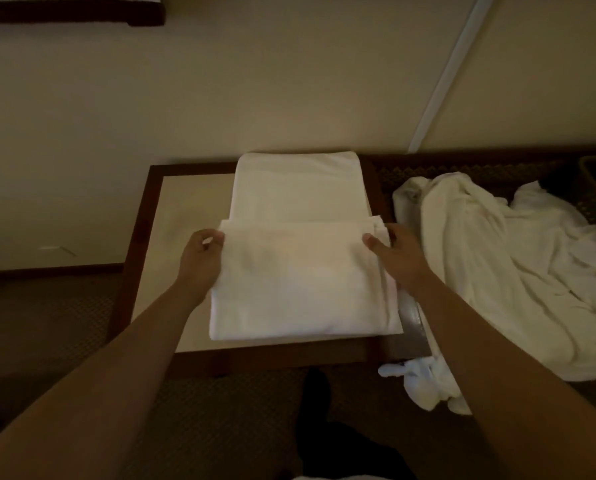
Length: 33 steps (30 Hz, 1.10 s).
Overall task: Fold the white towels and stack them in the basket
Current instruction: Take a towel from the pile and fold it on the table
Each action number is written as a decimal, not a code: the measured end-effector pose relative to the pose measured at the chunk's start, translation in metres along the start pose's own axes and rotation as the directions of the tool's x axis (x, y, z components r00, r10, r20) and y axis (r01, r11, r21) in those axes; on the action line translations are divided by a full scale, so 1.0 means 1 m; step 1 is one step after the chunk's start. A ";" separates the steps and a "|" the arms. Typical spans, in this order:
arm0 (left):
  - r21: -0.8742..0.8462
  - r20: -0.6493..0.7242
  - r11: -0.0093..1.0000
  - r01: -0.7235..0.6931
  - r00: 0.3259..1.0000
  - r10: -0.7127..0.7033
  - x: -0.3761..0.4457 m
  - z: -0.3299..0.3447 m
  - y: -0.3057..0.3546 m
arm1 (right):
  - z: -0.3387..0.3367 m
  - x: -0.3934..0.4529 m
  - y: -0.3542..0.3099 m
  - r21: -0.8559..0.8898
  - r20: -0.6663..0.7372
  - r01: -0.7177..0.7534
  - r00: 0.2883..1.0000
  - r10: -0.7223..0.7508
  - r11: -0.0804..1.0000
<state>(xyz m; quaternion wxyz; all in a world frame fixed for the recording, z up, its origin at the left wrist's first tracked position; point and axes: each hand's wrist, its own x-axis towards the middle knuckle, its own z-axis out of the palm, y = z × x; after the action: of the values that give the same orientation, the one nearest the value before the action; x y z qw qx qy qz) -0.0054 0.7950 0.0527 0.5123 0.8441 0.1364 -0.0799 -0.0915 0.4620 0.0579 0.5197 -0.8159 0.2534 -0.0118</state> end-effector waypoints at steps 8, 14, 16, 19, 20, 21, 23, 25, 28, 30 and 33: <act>0.297 -0.028 0.955 0.025 0.999 -0.018 0.007 0.031 -0.035 | 0.027 0.017 0.050 -0.053 -0.021 -0.095 0.995 0.094 0.994; 0.302 -0.059 0.952 0.055 0.997 -0.039 -0.029 0.017 -0.050 | 0.026 -0.017 0.061 -0.221 -0.036 -0.082 0.997 0.075 0.972; 0.334 -0.006 0.943 0.016 1.000 -0.015 -0.050 0.014 -0.063 | 0.027 -0.038 0.064 -0.278 -0.033 -0.128 0.992 0.123 0.952; 0.338 0.071 0.941 -0.030 0.997 0.006 -0.066 0.007 -0.080 | 0.028 -0.062 0.068 -0.343 -0.033 -0.107 0.994 0.101 0.933; 0.338 0.083 0.940 -0.050 0.996 0.023 -0.066 0.006 -0.085 | 0.029 -0.064 0.071 -0.364 -0.053 -0.097 0.995 0.083 0.926; 0.342 0.088 0.937 -0.070 0.995 0.042 -0.064 0.005 -0.087 | 0.031 -0.065 0.073 -0.377 -0.069 -0.097 0.995 0.076 0.921; 0.348 0.090 0.934 -0.077 0.995 0.049 -0.059 0.004 -0.090 | 0.036 -0.068 0.075 -0.368 -0.100 -0.124 0.991 0.093 0.922; 0.347 0.079 0.934 -0.083 0.995 0.059 -0.060 0.000 -0.092 | 0.039 -0.075 0.076 -0.429 -0.168 -0.116 0.985 0.047 0.896; 0.534 0.081 0.768 -0.354 0.925 0.370 -0.063 -0.014 -0.100 | 0.030 -0.091 0.075 -0.609 -0.116 0.043 0.983 -0.143 0.792; 0.530 0.334 0.575 -0.623 0.777 0.534 -0.065 -0.025 -0.107 | 0.020 -0.101 0.078 -0.714 0.233 0.280 0.959 -0.159 0.642; 0.445 0.687 0.327 -0.833 0.553 0.471 -0.061 -0.035 -0.122 | 0.017 -0.104 0.089 -0.753 0.499 0.430 0.866 0.007 0.498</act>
<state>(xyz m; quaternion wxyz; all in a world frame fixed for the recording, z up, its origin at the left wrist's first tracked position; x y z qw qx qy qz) -0.1013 0.8702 -0.0174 0.1244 0.9067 -0.3919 -0.0937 -0.2132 0.4914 -0.0001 0.0940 -0.9683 -0.0030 0.2313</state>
